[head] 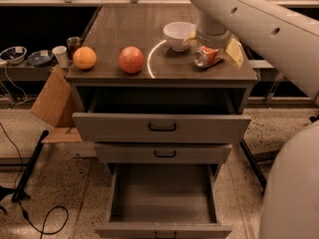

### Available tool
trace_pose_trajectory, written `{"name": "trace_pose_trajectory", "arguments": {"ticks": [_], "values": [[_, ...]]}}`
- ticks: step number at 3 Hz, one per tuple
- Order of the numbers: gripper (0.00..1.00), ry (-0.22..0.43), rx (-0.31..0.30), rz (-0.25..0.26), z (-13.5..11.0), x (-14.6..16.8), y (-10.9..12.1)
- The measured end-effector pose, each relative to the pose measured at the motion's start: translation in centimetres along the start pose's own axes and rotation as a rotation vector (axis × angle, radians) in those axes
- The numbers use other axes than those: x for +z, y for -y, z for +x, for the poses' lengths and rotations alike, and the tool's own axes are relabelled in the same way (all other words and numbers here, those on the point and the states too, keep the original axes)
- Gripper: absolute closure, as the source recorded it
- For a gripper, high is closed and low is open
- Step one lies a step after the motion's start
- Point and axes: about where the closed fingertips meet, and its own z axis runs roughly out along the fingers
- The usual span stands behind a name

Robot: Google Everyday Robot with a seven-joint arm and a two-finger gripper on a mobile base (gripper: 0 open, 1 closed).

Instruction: Place coke can into bottom drawer

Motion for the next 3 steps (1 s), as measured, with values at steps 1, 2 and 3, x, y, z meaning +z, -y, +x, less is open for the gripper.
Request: {"name": "trace_pose_trajectory", "arguments": {"ticks": [1,2,3], "values": [[0.00,-0.002,-0.040,-0.006,0.2,1.4,0.3],[0.00,-0.018,-0.069,-0.010,0.4,2.0,0.5],[0.00,-0.034,-0.095,-0.020,0.5,2.4,0.9]]}}
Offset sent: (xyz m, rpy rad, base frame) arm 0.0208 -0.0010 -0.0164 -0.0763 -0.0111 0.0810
